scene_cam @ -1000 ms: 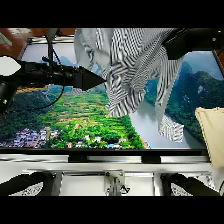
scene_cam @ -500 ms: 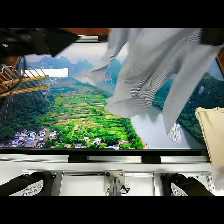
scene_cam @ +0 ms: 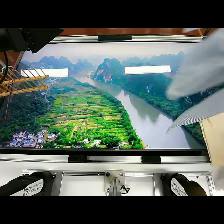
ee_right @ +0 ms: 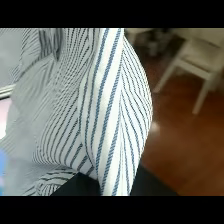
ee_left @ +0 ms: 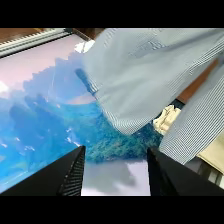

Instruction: Fold the shirts.

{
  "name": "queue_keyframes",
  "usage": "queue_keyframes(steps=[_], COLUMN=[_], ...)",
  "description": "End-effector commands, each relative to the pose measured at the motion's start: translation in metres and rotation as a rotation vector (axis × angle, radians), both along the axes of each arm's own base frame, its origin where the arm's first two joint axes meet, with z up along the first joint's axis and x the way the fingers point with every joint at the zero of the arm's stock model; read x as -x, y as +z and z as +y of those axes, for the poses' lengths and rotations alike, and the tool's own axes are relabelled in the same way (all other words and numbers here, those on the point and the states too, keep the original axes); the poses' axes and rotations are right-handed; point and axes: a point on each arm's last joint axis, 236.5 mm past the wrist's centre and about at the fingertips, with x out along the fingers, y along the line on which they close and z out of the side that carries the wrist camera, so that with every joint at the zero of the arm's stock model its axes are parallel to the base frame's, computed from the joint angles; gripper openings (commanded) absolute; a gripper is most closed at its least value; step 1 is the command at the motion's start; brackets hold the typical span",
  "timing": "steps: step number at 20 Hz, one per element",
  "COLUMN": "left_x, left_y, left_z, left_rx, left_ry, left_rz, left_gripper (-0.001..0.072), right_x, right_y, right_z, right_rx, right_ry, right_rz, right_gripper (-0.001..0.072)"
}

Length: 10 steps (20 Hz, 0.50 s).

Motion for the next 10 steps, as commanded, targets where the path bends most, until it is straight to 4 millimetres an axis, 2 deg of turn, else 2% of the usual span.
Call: queue_keyframes(steps=[1,5,8,10], left_x=[0.003,0.006,0.007,0.011], left_y=[-0.003,-0.006,-0.003,0.005], left_z=[0.001,0.0,0.001,0.003], left_rx=[-0.013,-0.024,-0.001,0.021], left_ry=[-0.007,-0.023,-0.01,0.006], left_rz=[0.011,0.02,0.044,0.053], left_gripper=[0.0464,0.0462,0.0414,0.0408], right_x=[0.041,0.051,0.04,0.032], right_y=[0.009,0.007,-0.003,-0.008], right_z=[-0.057,-0.097,-0.122,-0.138], right_rx=[0.011,0.045,0.051,0.062], right_ry=[-0.224,-0.331,-0.36,-0.373], right_rz=[-0.049,-0.035,-0.016,-0.011], right_gripper=[0.0066,0.0067,0.0066,0.0067])
